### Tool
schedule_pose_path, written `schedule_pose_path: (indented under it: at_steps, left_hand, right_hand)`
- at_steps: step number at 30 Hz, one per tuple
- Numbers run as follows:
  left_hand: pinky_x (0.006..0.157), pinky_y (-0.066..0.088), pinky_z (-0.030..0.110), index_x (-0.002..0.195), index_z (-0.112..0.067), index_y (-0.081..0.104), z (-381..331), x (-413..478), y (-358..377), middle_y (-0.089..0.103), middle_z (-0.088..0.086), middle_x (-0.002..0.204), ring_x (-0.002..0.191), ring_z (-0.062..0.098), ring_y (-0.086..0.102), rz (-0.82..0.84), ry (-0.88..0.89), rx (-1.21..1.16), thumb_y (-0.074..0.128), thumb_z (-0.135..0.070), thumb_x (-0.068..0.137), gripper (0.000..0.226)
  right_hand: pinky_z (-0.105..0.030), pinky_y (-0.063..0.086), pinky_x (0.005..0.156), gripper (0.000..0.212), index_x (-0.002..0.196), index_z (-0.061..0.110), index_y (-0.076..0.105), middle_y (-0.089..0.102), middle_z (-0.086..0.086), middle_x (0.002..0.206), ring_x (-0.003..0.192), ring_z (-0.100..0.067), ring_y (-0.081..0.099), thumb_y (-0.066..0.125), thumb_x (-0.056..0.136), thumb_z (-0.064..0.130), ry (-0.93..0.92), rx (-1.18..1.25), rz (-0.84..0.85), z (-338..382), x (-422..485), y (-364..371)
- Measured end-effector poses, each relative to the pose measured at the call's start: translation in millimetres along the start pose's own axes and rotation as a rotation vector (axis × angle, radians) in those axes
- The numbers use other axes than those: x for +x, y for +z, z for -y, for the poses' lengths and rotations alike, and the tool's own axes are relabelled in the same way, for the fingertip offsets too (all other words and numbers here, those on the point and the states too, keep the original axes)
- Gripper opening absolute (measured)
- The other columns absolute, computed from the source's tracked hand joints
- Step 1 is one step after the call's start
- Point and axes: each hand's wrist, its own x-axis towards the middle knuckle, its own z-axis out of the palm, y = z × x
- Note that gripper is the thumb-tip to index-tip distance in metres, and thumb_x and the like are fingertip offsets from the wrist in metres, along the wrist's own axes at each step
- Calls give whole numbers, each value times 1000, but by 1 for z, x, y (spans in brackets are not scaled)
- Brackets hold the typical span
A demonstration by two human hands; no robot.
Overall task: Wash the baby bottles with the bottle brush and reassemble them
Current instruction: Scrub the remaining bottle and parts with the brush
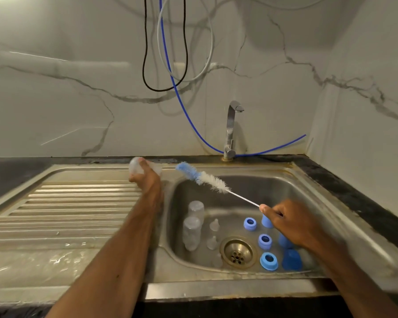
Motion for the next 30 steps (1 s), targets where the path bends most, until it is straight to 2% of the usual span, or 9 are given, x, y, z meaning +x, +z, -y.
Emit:
schedule_pose_path:
  at_steps: [3, 5, 8, 11, 13, 17, 22, 26, 30]
  left_hand:
    - [92, 59, 51, 131, -14, 55, 10, -23, 18, 64, 12, 121, 110, 30, 66, 273, -24, -9, 63, -46, 99, 46]
    - [90, 58, 48, 118, -18, 56, 9, -38, 29, 65, 9, 111, 105, 27, 66, 341, 0, -3, 61, -42, 101, 30]
    - [72, 56, 40, 113, -18, 56, 8, -47, 30, 64, 10, 102, 89, 24, 64, 452, -64, -65, 54, -42, 104, 26]
    - [77, 59, 43, 130, -6, 56, 6, -52, 26, 66, 20, 117, 96, 30, 67, 536, -277, -133, 50, -43, 105, 45]
    - [74, 59, 40, 135, -2, 55, 5, -58, 25, 65, 21, 121, 97, 31, 66, 579, -348, -169, 48, -44, 104, 54]
    - [66, 51, 33, 127, -5, 61, 5, -62, 27, 64, 16, 103, 77, 22, 62, 669, -367, -198, 50, -47, 101, 51]
    - [67, 54, 31, 120, -12, 62, 7, -61, 31, 72, 11, 98, 81, 21, 67, 655, -307, -173, 53, -36, 105, 30]
    - [87, 57, 49, 131, -12, 59, 7, -45, 24, 68, 16, 118, 106, 32, 67, 577, -217, -238, 52, -43, 104, 42]
    - [89, 58, 47, 129, -13, 61, 4, -52, 23, 68, 16, 125, 113, 33, 67, 585, -221, -219, 59, -43, 100, 42]
  right_hand:
    - [-41, 54, 71, 53, 57, 10, 65, 66, 4, 54, 55, -15, 63, 57, 100, 40, 21, 99, -3, 13, 1, 0]
    - [-42, 54, 74, 45, 63, 16, 69, 70, -4, 60, 63, -25, 67, 56, 102, 32, 24, 211, -17, 19, 0, -2]
    - [-33, 47, 54, 42, 68, 13, 67, 56, -7, 50, 46, -20, 51, 53, 104, 29, 50, 327, -24, 27, -2, -7]
    - [-13, 30, 39, 41, 72, 6, 63, 42, 4, 47, 37, -1, 35, 50, 105, 26, 117, 517, 31, 45, 1, -4]
    - [-12, 27, 36, 39, 77, 3, 63, 41, 4, 49, 36, 0, 32, 49, 106, 25, 155, 600, 104, 61, 7, -4]
    - [-16, 24, 36, 38, 82, 7, 67, 40, 6, 49, 39, -5, 30, 51, 105, 33, 195, 605, 156, 83, 24, -3]
    - [-19, 18, 40, 49, 79, 4, 73, 35, 1, 50, 40, -9, 25, 48, 106, 36, 211, 674, 212, 92, 25, 17]
    - [-15, 15, 38, 52, 76, 3, 70, 32, 2, 50, 38, -8, 22, 45, 106, 37, 239, 646, 332, 91, 5, 29]
    - [-15, 21, 35, 49, 65, 10, 60, 36, 5, 43, 34, -5, 27, 45, 107, 31, 165, 547, 187, 94, 8, 31]
